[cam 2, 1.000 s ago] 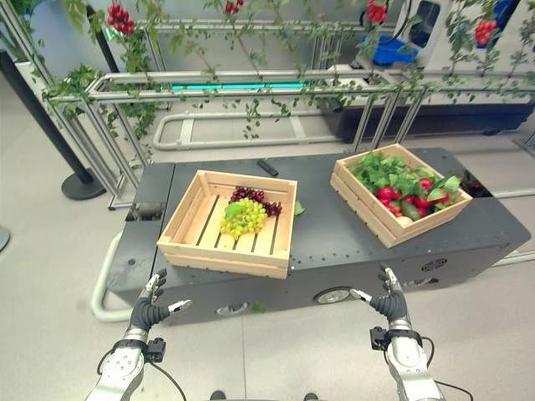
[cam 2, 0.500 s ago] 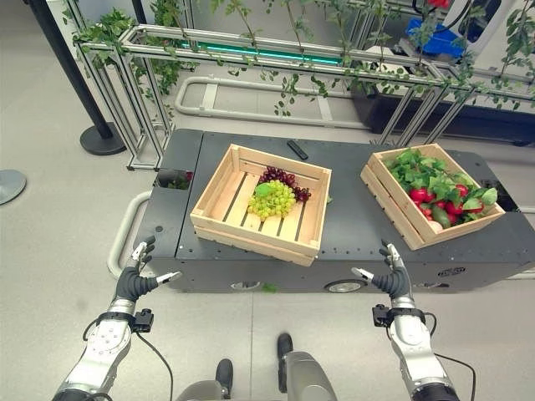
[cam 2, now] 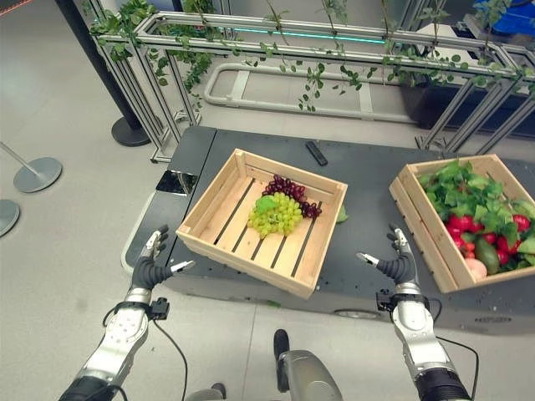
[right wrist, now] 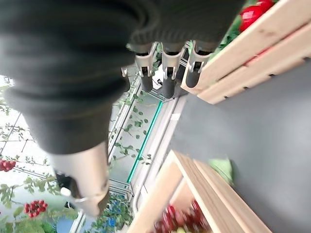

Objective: Pick up the fruits from the basket on one side to the basket on the other side

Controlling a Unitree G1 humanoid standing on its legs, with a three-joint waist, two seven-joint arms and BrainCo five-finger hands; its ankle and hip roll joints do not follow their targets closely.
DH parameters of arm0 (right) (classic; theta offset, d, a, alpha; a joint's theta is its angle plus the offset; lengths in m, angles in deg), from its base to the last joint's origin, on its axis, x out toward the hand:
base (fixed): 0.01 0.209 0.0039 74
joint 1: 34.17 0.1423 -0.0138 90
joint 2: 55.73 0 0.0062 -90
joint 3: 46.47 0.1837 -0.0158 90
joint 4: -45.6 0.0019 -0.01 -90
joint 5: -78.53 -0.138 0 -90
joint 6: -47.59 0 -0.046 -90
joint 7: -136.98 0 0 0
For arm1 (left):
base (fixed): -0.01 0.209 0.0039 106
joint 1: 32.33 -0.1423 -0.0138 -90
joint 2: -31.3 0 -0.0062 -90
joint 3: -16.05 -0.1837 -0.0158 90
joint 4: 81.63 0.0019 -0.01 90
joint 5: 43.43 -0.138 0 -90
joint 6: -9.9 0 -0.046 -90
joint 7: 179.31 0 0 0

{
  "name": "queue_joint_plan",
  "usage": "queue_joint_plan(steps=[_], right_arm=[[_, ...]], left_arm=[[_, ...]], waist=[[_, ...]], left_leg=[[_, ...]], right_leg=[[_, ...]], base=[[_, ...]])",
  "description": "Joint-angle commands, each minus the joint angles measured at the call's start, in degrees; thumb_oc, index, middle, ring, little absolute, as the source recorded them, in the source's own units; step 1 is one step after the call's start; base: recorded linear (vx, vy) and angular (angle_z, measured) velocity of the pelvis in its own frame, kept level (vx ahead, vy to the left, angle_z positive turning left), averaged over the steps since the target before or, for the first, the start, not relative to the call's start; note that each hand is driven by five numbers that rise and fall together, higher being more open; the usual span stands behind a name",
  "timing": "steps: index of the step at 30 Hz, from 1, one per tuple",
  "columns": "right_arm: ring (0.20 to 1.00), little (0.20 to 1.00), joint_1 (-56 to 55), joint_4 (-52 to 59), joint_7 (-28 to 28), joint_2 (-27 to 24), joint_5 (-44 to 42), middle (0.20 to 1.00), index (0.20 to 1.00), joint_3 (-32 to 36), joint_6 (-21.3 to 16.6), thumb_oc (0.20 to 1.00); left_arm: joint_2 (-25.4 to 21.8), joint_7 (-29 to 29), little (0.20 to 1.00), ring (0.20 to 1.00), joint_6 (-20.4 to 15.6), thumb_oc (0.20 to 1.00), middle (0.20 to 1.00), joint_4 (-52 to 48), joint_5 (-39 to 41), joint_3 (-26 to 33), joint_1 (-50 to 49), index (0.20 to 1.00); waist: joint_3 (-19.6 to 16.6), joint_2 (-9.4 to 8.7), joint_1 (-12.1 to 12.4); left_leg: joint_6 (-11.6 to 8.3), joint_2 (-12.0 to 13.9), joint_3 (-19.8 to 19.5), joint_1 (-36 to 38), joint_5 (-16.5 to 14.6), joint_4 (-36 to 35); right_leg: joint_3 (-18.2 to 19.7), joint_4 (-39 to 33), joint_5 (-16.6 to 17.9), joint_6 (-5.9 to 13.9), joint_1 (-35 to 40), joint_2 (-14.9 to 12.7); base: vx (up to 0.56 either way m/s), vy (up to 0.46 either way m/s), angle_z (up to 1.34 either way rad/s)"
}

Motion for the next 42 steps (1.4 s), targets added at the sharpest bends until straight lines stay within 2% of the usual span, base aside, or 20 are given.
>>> queue_joint_plan(steps=[1, 3, 4, 5, 7, 8, 9, 10, 13, 20, 27, 28, 31, 32, 34, 37, 38, 39, 40, 42], right_arm=[[1.000, 1.000, 2.98, 4.29, -3.05, -2.17, -1.30, 1.000, 1.000, 1.26, -4.28, 1.000], [1.000, 1.000, 3.04, 4.23, -3.06, -2.19, -1.31, 1.000, 1.000, 1.26, -4.31, 1.000], [1.000, 1.000, 3.34, 4.16, -3.51, -2.40, -1.22, 1.000, 1.000, 1.42, -4.20, 1.000], [1.000, 1.000, 3.67, 3.95, -4.10, -2.70, -1.22, 1.000, 1.000, 1.70, -4.58, 1.000], [1.000, 1.000, 3.69, 3.90, -4.09, -2.73, -1.24, 1.000, 1.000, 1.70, -4.61, 1.000], [1.000, 1.000, 4.36, 3.56, -4.20, -3.60, -1.02, 1.000, 1.000, 1.10, -4.56, 1.000], [1.000, 1.000, 4.99, 2.72, -4.51, -4.02, -0.19, 1.000, 1.000, 0.85, -4.41, 1.000], [1.000, 1.000, 5.30, 2.88, -3.85, -4.76, -0.13, 1.000, 1.000, 0.82, -4.14, 1.000], [1.000, 1.000, 5.49, 3.23, -4.05, -5.55, 1.64, 1.000, 1.000, 1.02, -3.88, 1.000], [1.000, 1.000, 5.36, 4.75, -3.00, -7.59, 4.12, 1.000, 1.000, 1.34, -3.35, 1.000], [1.000, 1.000, 7.56, 5.64, 1.53, -14.55, 5.40, 1.000, 1.000, -0.22, -2.42, 1.000], [1.000, 1.000, 9.96, 4.87, 3.43, -17.94, 6.13, 1.000, 1.000, -2.80, -1.66, 1.000], [1.000, 1.000, 13.99, 3.46, 5.08, -20.98, 7.18, 1.000, 1.000, -6.56, -0.80, 1.000], [1.000, 1.000, 19.12, 2.73, 7.02, -23.79, 8.85, 1.000, 1.000, -11.17, 0.17, 1.000], [1.000, 1.000, 25.05, 2.27, 9.22, -25.98, 9.98, 1.000, 1.000, -16.19, 0.88, 1.000], [1.000, 1.000, 34.43, 1.04, 10.11, -28.24, 14.20, 1.000, 1.000, -23.90, 1.92, 1.000], [1.000, 1.000, 35.03, 0.75, 10.04, -28.18, 14.17, 1.000, 1.000, -24.42, 1.88, 1.000], [1.000, 1.000, 41.02, -0.41, 10.48, -29.35, 16.42, 1.000, 1.000, -29.36, 2.32, 1.000], [1.000, 1.000, 41.46, -0.62, 10.43, -29.28, 16.39, 1.000, 1.000, -29.75, 2.29, 1.000], [1.000, 1.000, 51.28, -2.29, 11.21, -30.59, 18.39, 1.000, 1.000, -36.39, 3.01, 1.000]], left_arm=[[-0.67, 2.36, 1.000, 1.000, -3.32, 1.000, 1.000, -2.98, 0.40, -1.32, 5.41, 1.000], [-0.65, 2.40, 1.000, 1.000, -3.32, 1.000, 1.000, -2.97, 0.36, -1.33, 5.45, 1.000], [-0.57, 2.76, 1.000, 1.000, -3.15, 1.000, 1.000, -2.76, 0.10, -1.48, 5.89, 1.000], [-0.75, 3.79, 1.000, 1.000, -3.19, 1.000, 1.000, -2.20, -0.46, -1.84, 6.46, 1.000], [-0.71, 3.84, 1.000, 1.000, -3.21, 1.000, 1.000, -2.16, -0.50, -1.87, 6.48, 1.000], [-1.18, 4.94, 1.000, 1.000, -3.20, 1.000, 1.000, -2.47, -0.88, -1.25, 6.20, 1.000], [-1.37, 5.60, 1.000, 1.000, -2.93, 1.000, 1.000, -2.82, -1.76, -0.45, 5.34, 1.000], [-1.86, 5.39, 1.000, 1.000, -2.89, 1.000, 1.000, -3.03, -2.01, 0.02, 5.32, 1.000], [-2.97, 5.50, 1.000, 1.000, -2.94, 1.000, 1.000, -3.14, -3.05, 0.19, 5.71, 1.000], [-4.83, 5.01, 1.000, 1.000, -3.31, 1.000, 1.000, -4.65, -3.05, 1.16, 5.34, 1.000], [-6.29, 3.55, 1.000, 1.000, -3.30, 1.000, 1.000, -4.51, -2.62, 1.84, 4.97, 1.000], [-7.10, 2.96, 1.000, 1.000, -3.23, 1.000, 1.000, -4.08, -2.09, 1.38, 5.22, 1.000], [-7.72, 2.74, 1.000, 1.000, -3.00, 1.000, 1.000, -3.59, -1.81, 1.24, 5.62, 1.000], [-8.19, 2.03, 1.000, 1.000, -2.80, 1.000, 1.000, -3.10, -0.98, 0.52, 6.12, 1.000], [-7.98, 1.41, 1.000, 1.000, -2.61, 1.000, 1.000, -2.28, -0.31, 0.09, 6.33, 1.000], [-7.40, 1.38, 1.000, 1.000, -1.99, 1.000, 1.000, -0.63, -0.04, -0.54, 6.87, 1.000], [-7.28, 1.38, 1.000, 1.000, -2.02, 1.000, 1.000, -0.56, -0.04, -0.31, 6.88, 1.000], [-7.54, 1.29, 1.000, 1.000, -1.83, 1.000, 1.000, 0.12, 0.02, -0.70, 7.22, 1.000], [-7.46, 1.29, 1.000, 1.000, -1.85, 1.000, 1.000, 0.16, 0.02, -0.52, 7.22, 1.000], [-7.96, 1.86, 1.000, 1.000, -1.20, 1.000, 1.000, 2.45, 0.12, -0.75, 8.50, 1.000]], waist=[[3.92, -1.72, -0.66], [3.93, -1.66, -0.61], [4.43, -1.93, -0.62], [5.34, -1.83, 0.02], [5.38, -1.89, 0.15], [6.58, -1.30, 1.51], [7.19, -1.54, 1.98], [7.37, -0.88, 1.24], [7.61, -1.13, 1.09], [8.10, -1.94, 0.99], [8.44, -2.45, 1.48], [8.70, -2.50, 1.69], [9.13, -2.47, 1.85], [9.74, -2.50, 2.29], [10.38, -2.72, 2.63], [11.26, -3.17, 3.22], [11.30, -3.11, 3.00], [12.02, -3.53, 3.57], [12.04, -3.48, 3.40], [13.65, -4.32, 4.07]], left_leg=[[3.61, -2.09, 5.39, 0.88, 9.26, 2.06], [3.63, -2.04, 5.43, 0.86, 9.15, 2.14], [3.68, -0.94, 6.91, -1.48, 9.03, 0.42], [3.90, 0.10, 7.71, -4.69, 7.11, -6.04], [3.94, 0.07, 7.91, -4.32, 7.05, -6.38], [3.48, -1.80, 5.66, -5.44, 7.42, -15.96], [2.97, -2.30, 4.67, -4.73, 7.49, -18.86], [3.12, -0.78, 6.98, -2.34, 7.24, -23.87], [3.45, -1.07, 7.15, 0.35, 8.22, -28.44], [4.24, -1.47, 8.81, 0.67, 7.38, -28.89], [4.57, -2.05, 9.53, 0.58, 6.45, -28.97], [4.52, -2.13, 9.62, 0.32, 6.53, -29.15], [4.52, -2.22, 9.62, -0.15, 6.44, -28.82], [4.49, -2.30, 9.65, -0.60, 6.40, -28.54], [4.45, -2.36, 9.65, -1.32, 6.36, -27.94], [4.27, -2.26, 9.74, -2.29, 6.35, -27.42], [4.27, -2.25, 9.75, -2.34, 6.31, -27.36], [4.10, -2.06, 9.71, -3.22, 6.47, -26.93], [4.10, -2.05, 9.71, -3.28, 6.45, -26.88], [3.79, -1.60, 9.58, -5.09, 6.79, -26.16]], right_leg=[[4.13, -3.73, 1.55, 8.86, 3.29, -4.67], [4.16, -3.74, 1.52, 8.87, 3.28, -4.62], [4.15, -4.30, 1.53, 9.03, 3.93, -5.12], [4.64, -5.23, 1.21, 9.66, 4.54, -5.20], [4.79, -5.26, 1.10, 9.70, 4.70, -5.26], [6.68, -5.08, 0.83, 10.20, 4.61, -3.97], [7.63, -4.63, 0.48, 10.54, 4.53, -3.51], [7.29, -3.23, -0.02, 10.54, 3.18, -2.68], [7.65, -0.75, -0.18, 10.84, 0.93, -2.62], [7.53, -0.89, -0.08, 11.58, -0.18, -3.73], [7.91, -1.14, 0.48, 12.49, -0.46, -4.65], [7.95, -1.19, 0.72, 12.68, -0.84, -4.82], [7.92, -0.94, 0.88, 12.84, -1.47, -4.99], [7.86, -0.76, 1.11, 12.97, -2.01, -5.16], [7.85, -0.72, 1.35, 13.04, -2.48, -5.26], [7.89, -1.03, 1.70, 13.08, -3.08, -5.28], [7.91, -1.00, 1.70, 13.09, -3.12, -5.27], [7.82, -1.02, 1.99, 13.11, -3.74, -5.26], [7.83, -1.00, 1.99, 13.11, -3.79, -5.26], [7.46, -0.47, 2.22, 13.01, -5.52, -5.12]], base=[[0.06, -0.110, 0.02], [0.04, -0.076, -0.19], [0.08, -0.051, -0.27], [0.10, -0.049, -0.06], [0.09, 0.021, 0.22], [0.14, 0.066, 0.00], [0.17, 0.132, -0.24], [0.08, 0.079, -0.67], [0.04, 0.115, -0.80], [0.02, 0.045, -0.09], [0.02, 0.034, 0.07], [-0.01, 0.024, 0.03], [-0.02, 0.021, 0.07], [-0.04, 0.028, 0.08], [-0.02, 0.008, 0.03], [0.00, 0.000, 0.00], [0.00, 0.000, 0.00], [0.00, 0.000, 0.00], [-0.03, -0.016, 0.03], [-0.06, -0.026, 0.03]])
